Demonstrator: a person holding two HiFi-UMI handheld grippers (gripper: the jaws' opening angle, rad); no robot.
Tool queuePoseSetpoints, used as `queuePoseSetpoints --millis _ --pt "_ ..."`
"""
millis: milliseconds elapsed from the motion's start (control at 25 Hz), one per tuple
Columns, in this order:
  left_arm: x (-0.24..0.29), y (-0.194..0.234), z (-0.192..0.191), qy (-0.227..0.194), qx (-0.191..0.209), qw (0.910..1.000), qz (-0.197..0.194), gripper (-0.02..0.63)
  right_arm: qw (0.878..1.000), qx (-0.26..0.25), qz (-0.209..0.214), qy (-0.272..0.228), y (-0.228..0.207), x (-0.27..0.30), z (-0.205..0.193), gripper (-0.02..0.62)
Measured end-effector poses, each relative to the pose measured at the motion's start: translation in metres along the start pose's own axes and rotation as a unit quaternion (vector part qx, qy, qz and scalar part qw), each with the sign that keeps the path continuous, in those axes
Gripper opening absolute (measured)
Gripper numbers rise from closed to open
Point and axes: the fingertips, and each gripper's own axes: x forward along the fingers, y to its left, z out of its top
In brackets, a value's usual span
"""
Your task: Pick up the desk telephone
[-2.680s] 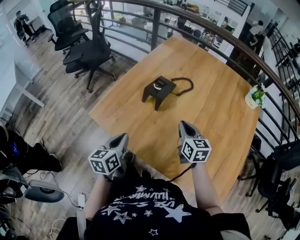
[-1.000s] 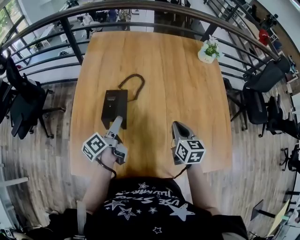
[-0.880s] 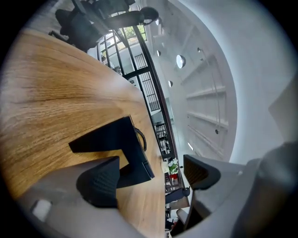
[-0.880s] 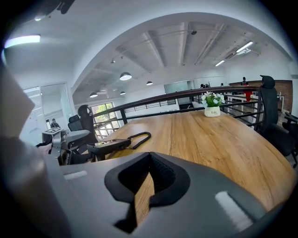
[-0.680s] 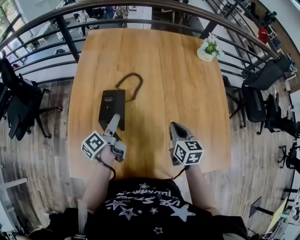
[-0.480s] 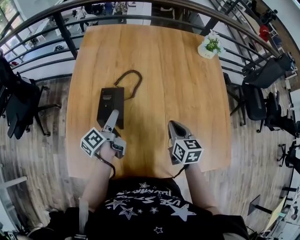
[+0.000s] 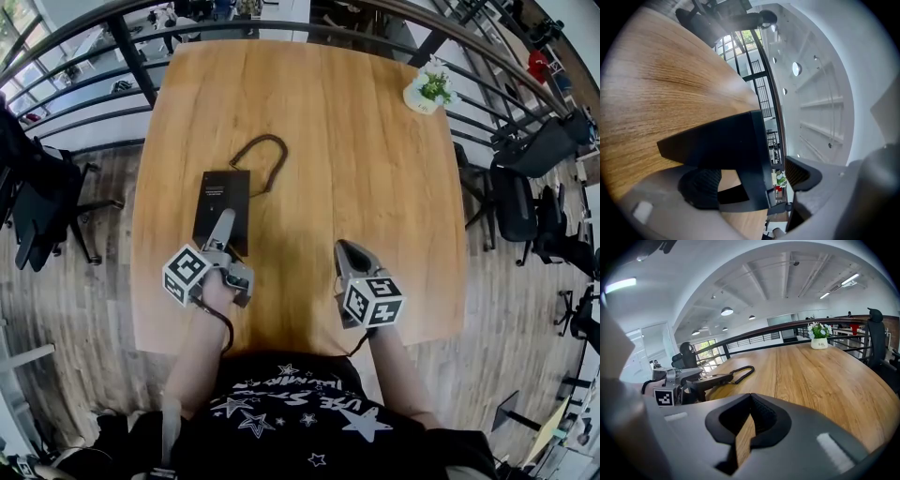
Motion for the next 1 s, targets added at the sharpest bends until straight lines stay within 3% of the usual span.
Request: queuePoseSetpoints --millis 320,440,560,840,1000 --pt "0.006 0.003 0.001 -0.005 -0.003 0.9998 0.018 0.431 1.000 0.002 0.008 0.003 -0.001 0.006 -0.002 0.003" --pt "0.003 0.006 0.003 -0.017 -0.002 0.9994 0.030 0.375 1.000 0.001 0.010 0.003 -0.003 0.008 -0.003 0.003" --pt "-0.001 0.011 0.005 -0.024 -0.003 0.9985 0.049 0.279 1.000 0.002 0.011 0.003 -0.004 0.007 -0.004 0.003" --pt "0.000 0.008 0.003 -0.012 0.004 0.9979 0.063 0.222 1.000 0.002 0.016 -0.001 -0.005 0.006 0.000 0.003" --pt "0.000 0.008 0.000 -0.007 -0.021 0.9984 0.052 0.209 1.000 0.001 0.016 -0.005 -0.008 0.003 0.001 0.003"
